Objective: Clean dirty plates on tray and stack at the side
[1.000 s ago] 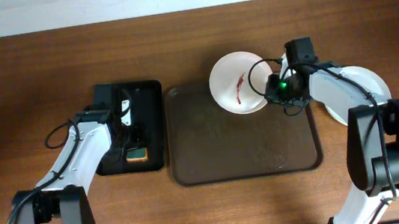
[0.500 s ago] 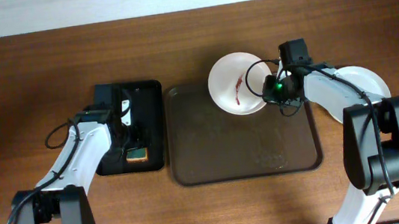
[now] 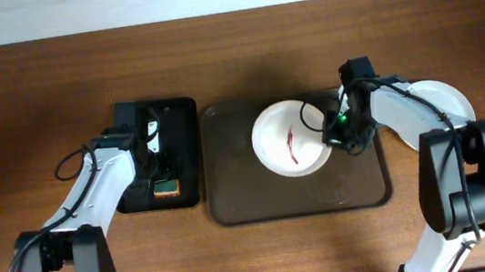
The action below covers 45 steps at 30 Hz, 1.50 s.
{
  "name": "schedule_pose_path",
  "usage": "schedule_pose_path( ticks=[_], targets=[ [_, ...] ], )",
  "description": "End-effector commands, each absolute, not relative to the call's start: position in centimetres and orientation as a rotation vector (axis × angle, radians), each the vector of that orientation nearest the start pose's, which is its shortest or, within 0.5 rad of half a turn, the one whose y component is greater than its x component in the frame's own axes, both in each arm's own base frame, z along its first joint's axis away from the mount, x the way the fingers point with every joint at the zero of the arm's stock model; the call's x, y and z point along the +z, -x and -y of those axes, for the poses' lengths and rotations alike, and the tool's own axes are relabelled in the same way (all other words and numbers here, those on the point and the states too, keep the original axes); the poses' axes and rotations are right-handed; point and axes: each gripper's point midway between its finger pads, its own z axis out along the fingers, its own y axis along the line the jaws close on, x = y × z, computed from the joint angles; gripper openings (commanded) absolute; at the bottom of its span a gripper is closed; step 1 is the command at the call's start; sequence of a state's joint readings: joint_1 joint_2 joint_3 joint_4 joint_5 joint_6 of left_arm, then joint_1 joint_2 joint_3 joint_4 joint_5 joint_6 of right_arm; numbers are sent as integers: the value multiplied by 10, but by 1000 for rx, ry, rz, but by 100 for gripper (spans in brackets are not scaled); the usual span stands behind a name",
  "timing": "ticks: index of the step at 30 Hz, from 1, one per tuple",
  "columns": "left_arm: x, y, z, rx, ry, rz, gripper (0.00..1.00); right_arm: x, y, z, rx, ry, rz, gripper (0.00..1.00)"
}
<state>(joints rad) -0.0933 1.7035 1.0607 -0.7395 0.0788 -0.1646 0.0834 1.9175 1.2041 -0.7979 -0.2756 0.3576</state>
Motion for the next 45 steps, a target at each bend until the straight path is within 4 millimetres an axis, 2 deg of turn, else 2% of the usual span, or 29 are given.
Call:
schedule_pose_path(
  ticks=[1,7,10,15,20,24,34,42,43,45],
  targets=[
    [46,-336,47,-162,82,-2928,82,20,-329,-94,504,-259,-3114,4],
    [46,-338,47,-163,80,-2918,82,20,-321,-116,489,-148,-3135,4],
    [49,-350,48,-163,77,-2868,82,19,-319,-128,477,-82,-3131,4],
    [46,-362,39,-87,86,-2809,78,19,-319,-128,472,-82,-3130,4],
    [29,-355,38,-89,86,-2807,77,19,-319,-128,472,-82,-3130,4],
    [20,-354,38,-92,85,-2789,70,19,-320,-128,473,-81,-3129,4],
    [18,-357,39,-99,82,-2770,66,19,-320,-128,472,-81,-3129,4],
    [0,-353,50,-184,70,-2818,65,19,-320,-128,473,-81,-3129,4],
    [-1,-353,50,-186,69,-2819,60,19,-320,-128,473,-81,-3129,4],
    [0,-356,50,-188,68,-2808,43,19,-319,-128,473,-81,-3129,4]
  ],
)
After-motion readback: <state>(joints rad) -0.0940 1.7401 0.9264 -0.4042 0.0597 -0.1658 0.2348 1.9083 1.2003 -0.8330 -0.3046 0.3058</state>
